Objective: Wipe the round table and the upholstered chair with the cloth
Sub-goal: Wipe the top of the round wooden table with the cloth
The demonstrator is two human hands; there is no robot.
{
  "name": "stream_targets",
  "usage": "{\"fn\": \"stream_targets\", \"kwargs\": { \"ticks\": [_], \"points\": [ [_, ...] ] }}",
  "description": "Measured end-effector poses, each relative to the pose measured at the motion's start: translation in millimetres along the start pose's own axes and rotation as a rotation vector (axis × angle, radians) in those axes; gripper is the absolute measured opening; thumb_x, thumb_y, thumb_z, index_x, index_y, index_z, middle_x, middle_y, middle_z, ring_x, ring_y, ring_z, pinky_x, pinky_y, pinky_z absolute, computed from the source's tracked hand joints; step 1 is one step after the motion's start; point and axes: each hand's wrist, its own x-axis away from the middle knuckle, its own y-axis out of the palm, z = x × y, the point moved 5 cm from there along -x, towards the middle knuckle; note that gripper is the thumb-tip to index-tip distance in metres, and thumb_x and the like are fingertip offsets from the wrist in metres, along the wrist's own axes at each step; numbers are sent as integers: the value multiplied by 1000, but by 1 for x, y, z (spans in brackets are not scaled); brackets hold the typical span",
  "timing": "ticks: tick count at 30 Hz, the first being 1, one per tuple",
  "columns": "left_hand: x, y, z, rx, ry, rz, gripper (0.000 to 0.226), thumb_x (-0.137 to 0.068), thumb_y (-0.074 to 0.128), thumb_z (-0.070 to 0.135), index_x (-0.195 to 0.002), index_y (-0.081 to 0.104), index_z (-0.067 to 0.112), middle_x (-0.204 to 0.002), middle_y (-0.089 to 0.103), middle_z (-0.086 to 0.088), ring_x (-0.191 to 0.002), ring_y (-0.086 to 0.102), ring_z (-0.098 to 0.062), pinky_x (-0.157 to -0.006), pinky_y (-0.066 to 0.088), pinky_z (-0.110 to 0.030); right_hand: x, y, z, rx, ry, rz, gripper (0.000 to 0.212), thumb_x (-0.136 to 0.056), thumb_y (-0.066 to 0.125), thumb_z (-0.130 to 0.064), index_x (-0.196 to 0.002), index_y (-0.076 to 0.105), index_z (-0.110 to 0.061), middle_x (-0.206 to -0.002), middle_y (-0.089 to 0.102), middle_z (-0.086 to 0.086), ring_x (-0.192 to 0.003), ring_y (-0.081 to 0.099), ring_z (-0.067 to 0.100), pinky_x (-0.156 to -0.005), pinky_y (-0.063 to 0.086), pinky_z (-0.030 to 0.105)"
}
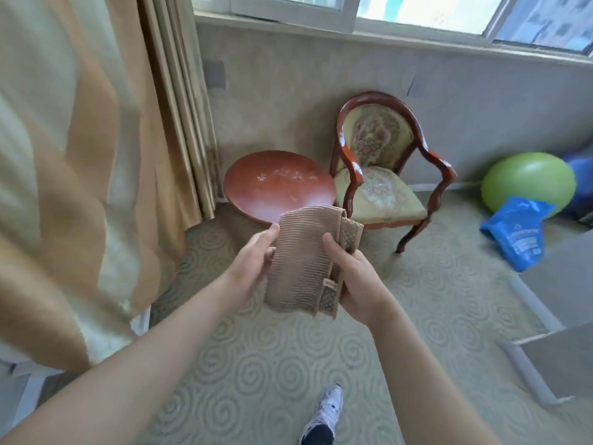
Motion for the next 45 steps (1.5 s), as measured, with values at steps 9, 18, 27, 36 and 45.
{"fn": "stream_targets", "kwargs": {
  "ticks": [9,18,27,36,45],
  "points": [
    [-122,44,21,-92,314,268,34,-80,77,34,-106,59,24,-95,75,5,-89,71,-11,-74,55,-24,-106,-120,-40,-60,235,-177,45,-97,60,-43,-133,62,-16,-138,61,15,-128,57,31,-95,53,41],
    [-221,58,18,-261,241,496,56,-66,81,49,-113,57,29,-106,71,5,-92,68,-1,-81,51,-19,-205,-184,-46,-127,351,-146,42,-95,66,-27,-132,61,-9,-133,63,20,-123,60,35,-99,51,51],
    [-346,-25,-14,-317,38,558,40,-79,84,37,-109,57,37,-108,68,11,-82,67,3,-70,49,-10,-336,-252,-41,-370,423,191,45,-86,67,-22,-127,64,-2,-123,69,21,-109,68,36,-80,59,53],
    [-486,-125,-45,-669,-286,501,71,-84,68,63,-138,52,21,-146,53,3,-134,49,-16,-107,38,-33,-467,-309,-21,-444,409,478,49,-87,67,-37,-130,62,-11,-125,69,17,-109,68,37,-94,52,59],
    [-619,-189,-86,-1093,-391,511,112,-70,31,97,-159,18,32,-169,11,-4,-156,5,-23,-120,23,-50,-608,-374,23,-438,394,669,47,-97,55,-42,-134,57,-12,-129,65,17,-112,65,35,-75,56,51]
  ]
}}
